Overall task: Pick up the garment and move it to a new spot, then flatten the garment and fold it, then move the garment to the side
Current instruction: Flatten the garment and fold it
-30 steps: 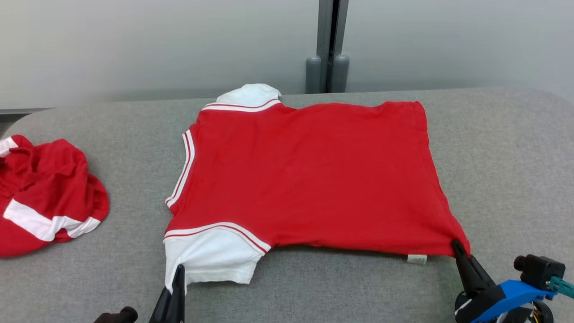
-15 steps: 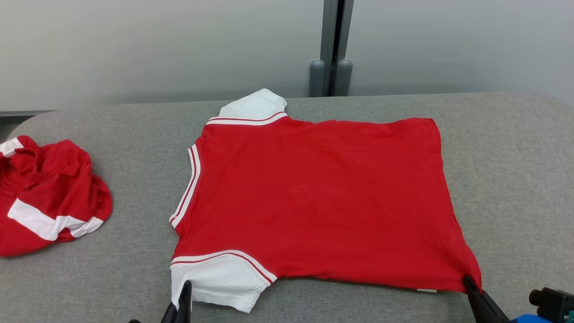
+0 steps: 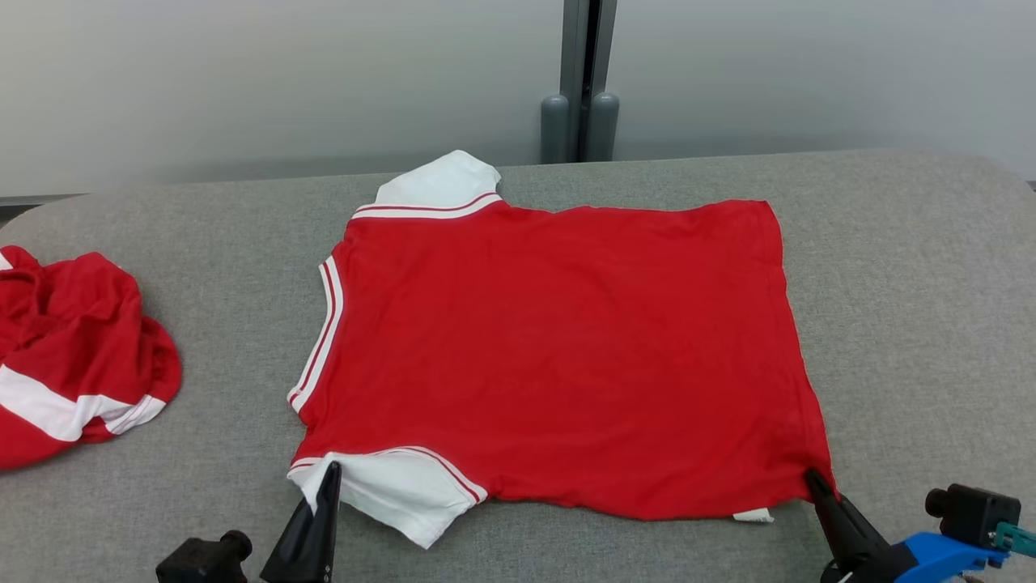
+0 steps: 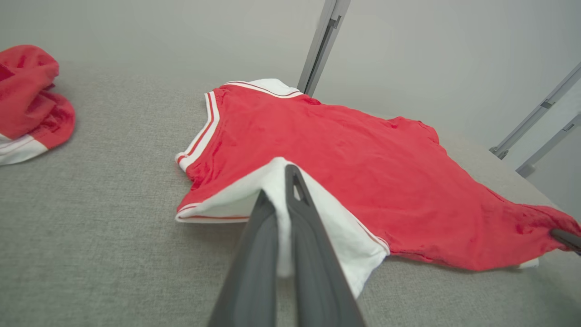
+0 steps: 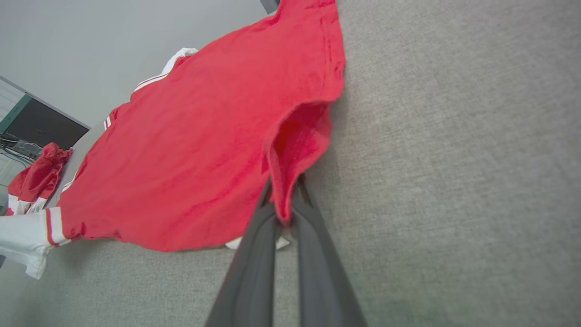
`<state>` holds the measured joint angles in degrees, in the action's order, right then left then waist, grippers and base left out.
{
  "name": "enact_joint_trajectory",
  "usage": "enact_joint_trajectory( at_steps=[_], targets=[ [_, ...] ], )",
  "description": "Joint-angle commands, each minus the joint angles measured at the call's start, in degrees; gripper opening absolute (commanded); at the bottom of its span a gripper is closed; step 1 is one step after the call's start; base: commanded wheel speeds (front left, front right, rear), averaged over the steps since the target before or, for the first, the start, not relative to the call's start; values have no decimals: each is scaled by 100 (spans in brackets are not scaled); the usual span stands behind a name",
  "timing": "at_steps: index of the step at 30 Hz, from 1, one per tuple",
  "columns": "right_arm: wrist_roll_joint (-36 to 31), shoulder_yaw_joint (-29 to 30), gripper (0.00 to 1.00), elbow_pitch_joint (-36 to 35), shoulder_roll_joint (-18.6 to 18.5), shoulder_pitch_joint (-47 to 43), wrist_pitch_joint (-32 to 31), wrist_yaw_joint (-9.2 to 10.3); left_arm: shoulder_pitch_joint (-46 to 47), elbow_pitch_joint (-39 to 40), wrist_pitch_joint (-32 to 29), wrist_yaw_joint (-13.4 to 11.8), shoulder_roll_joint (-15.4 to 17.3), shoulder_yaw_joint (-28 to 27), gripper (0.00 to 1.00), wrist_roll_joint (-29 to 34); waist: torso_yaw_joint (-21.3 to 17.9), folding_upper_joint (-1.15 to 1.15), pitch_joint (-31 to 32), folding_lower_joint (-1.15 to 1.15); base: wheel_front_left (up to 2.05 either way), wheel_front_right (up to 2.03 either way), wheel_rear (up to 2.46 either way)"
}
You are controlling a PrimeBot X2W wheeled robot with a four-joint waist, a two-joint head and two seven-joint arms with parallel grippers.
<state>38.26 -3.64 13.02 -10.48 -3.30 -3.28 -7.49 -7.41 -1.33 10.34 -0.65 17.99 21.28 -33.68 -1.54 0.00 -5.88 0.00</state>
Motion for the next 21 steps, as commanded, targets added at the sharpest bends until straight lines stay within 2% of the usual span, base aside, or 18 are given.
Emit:
enact_joint_trajectory(
  at_steps=[1,21],
  targets=[
    [42,-19,0,19,-28,117,-12,-1,116,-20,-1,34,39,0,0,50,-8,0,-11,0,0,0,0],
    [265,-167,0,569,-118,1206,-196,-1,1510,-1075,-98,525,302,70,0,94,-120,0,-305,0,0,0,0]
  ],
)
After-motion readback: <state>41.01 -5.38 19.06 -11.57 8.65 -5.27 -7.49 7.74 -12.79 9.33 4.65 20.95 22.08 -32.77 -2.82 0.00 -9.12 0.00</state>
